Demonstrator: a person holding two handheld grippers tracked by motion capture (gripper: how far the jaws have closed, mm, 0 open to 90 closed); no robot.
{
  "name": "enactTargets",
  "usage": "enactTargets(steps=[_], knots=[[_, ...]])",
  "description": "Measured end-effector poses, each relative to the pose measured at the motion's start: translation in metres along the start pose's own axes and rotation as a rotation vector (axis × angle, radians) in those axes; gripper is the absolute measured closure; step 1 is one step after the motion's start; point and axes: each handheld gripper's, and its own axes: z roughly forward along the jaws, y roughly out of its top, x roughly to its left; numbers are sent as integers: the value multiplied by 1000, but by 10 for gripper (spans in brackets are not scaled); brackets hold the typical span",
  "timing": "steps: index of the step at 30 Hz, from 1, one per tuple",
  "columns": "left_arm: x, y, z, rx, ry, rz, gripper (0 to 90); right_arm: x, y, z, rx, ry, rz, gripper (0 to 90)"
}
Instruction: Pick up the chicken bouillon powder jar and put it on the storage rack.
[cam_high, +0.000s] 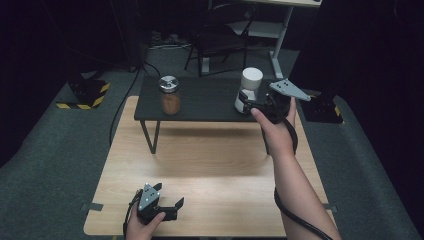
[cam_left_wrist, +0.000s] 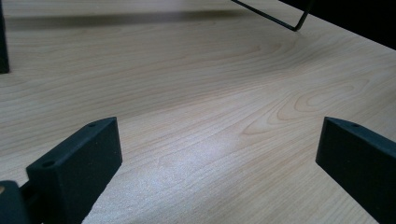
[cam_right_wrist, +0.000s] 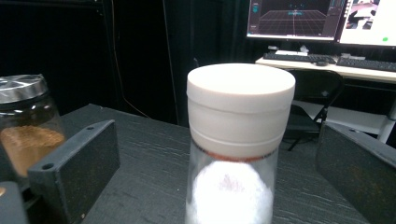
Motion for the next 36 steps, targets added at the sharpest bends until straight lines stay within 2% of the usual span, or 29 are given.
enactTargets(steps=[4,19,29,36], knots=[[0,0,0,-1,-2,5,5,0,-4,-5,-4,4,-1,0],[-1,0,1,-1,-7,16,5,-1,-39,-46,-45,69,-16,0],[-2,0,2,-1,-14,20,5,3,-64,-68,-37,92,-41,0],[-2,0,1,-3,-15,20,5,4,-92,-82,-20,114,-47,0]])
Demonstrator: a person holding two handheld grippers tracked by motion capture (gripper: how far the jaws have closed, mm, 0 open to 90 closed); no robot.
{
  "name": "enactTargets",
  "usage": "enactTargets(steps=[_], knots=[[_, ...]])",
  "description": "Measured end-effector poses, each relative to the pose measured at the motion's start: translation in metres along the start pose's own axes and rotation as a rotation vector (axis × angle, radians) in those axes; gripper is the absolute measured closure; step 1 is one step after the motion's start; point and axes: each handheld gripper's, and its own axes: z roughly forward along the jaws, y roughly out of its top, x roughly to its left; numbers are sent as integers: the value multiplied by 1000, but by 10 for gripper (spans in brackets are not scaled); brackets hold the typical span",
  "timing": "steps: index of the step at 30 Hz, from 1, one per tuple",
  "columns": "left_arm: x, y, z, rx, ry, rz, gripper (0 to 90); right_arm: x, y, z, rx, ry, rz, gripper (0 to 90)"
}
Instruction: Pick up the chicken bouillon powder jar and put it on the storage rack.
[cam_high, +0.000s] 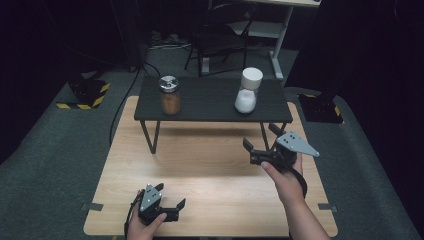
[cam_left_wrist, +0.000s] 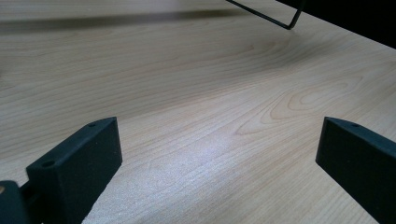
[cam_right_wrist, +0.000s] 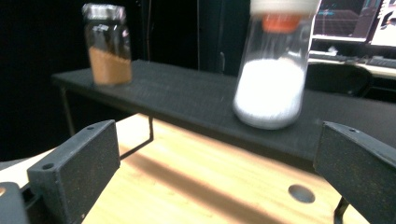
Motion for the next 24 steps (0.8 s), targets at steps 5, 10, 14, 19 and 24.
enactTargets(steps=[5,10,14,19,24], knots=[[1,0,0,-3,-3,-5,5,1,-20,-11,15,2,17,0],[1,-1,0,-3,-2,-5,5,3,-38,-23,34,11,25,0],[1,-1,0,-5,-2,-6,5,7,-51,-31,57,16,19,0],[1,-1,-1,-7,-1,-5,5,11,-68,-39,93,18,34,0],[0,-2,-1,-10,-1,-2,5,14,-84,-45,141,14,37,0]])
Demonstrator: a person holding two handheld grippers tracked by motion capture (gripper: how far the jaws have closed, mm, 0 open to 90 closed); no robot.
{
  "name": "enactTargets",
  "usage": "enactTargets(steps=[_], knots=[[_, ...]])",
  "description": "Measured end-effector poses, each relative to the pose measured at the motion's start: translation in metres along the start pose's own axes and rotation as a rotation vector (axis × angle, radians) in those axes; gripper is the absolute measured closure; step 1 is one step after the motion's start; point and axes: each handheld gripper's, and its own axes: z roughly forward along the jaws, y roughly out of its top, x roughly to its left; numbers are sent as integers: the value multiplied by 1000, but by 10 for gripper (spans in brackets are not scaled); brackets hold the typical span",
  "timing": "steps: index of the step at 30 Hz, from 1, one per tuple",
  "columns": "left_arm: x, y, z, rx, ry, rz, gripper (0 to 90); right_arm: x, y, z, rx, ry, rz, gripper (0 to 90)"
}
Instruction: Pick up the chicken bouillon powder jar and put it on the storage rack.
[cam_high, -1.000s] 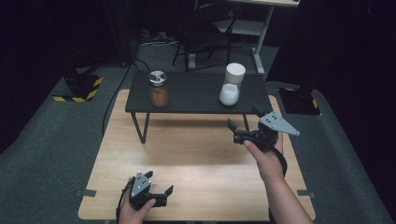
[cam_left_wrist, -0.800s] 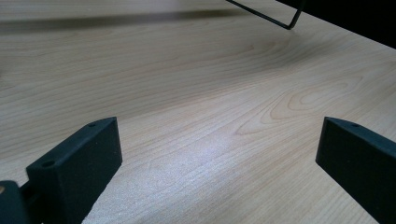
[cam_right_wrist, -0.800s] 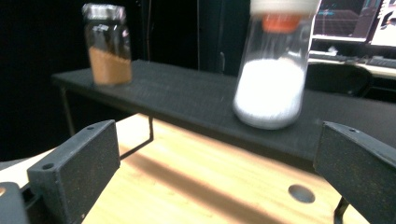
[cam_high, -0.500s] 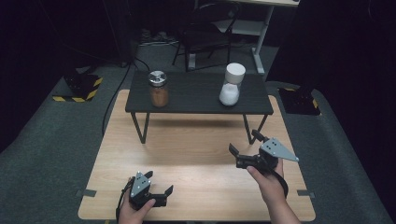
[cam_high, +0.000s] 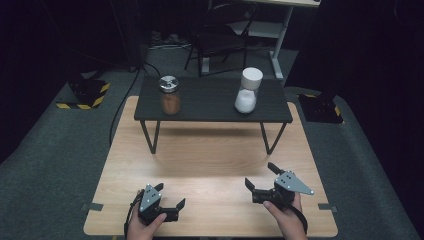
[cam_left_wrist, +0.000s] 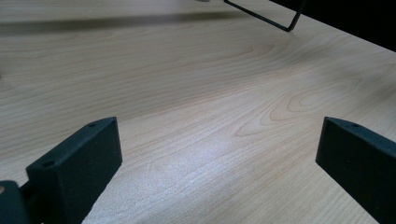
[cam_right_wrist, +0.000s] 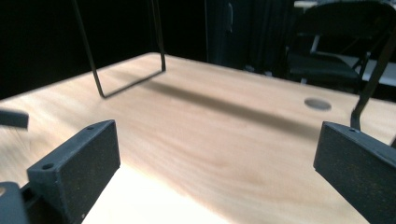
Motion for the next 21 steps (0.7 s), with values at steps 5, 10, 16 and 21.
enactTargets(steps=[5,10,16,21], knots=[[0,0,0,0,-1,0,5,2,-14,-3,55,-14,0,0],[0,1,0,5,-2,3,5,2,-25,-6,95,-12,14,0],[0,-1,0,-4,-6,4,5,6,-40,-8,138,-21,32,0],[-1,1,1,6,-5,16,5,9,-44,-10,176,-27,34,0]])
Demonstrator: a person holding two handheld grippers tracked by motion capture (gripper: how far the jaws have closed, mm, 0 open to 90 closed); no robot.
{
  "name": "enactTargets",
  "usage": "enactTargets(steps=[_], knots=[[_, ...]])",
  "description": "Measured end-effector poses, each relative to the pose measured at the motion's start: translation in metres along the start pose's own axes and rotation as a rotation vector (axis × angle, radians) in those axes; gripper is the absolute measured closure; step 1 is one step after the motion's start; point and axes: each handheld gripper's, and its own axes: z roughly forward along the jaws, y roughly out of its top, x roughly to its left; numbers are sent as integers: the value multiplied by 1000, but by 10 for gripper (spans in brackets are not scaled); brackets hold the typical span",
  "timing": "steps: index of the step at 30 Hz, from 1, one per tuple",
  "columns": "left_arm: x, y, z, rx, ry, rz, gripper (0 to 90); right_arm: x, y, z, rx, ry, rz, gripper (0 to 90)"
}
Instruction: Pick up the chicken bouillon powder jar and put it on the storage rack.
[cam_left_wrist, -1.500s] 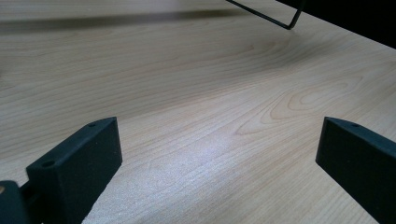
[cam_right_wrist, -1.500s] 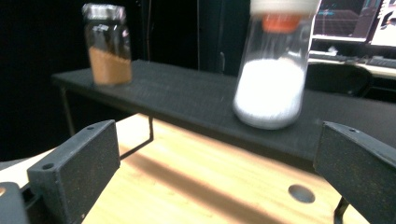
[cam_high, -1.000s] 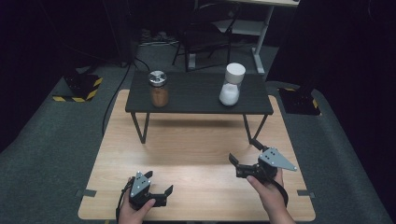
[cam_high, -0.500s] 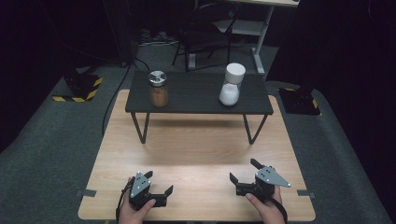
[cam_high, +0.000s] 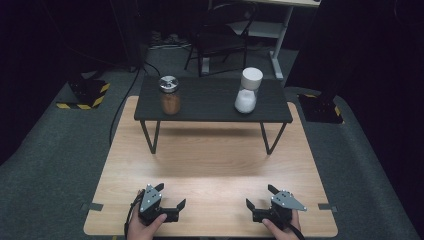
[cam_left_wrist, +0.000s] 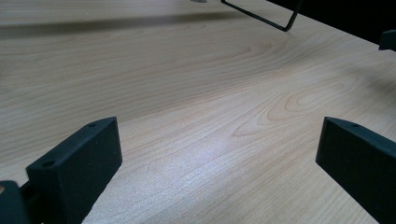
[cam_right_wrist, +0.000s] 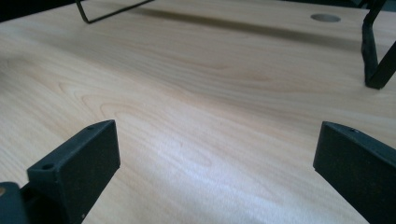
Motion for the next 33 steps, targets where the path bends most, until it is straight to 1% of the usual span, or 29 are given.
enactTargets(steps=[7,10,13,15,26,29,33], knots=[[1,-1,-1,-6,-5,9,5,2,4,-5,45,-18,-27,0],[-1,-2,-1,-15,-4,14,5,0,3,-7,47,-15,-6,0],[-1,-3,-1,-24,-3,24,5,-3,2,-9,39,-14,17,0],[-3,-3,0,-23,2,28,5,-4,1,-9,37,-12,23,0],[-5,-1,2,-17,4,38,5,-5,1,-12,38,9,1,0],[-5,-1,3,-16,6,37,5,-5,0,-13,37,8,6,0],[-5,-2,2,-21,-5,45,5,-6,1,-12,42,11,12,0]])
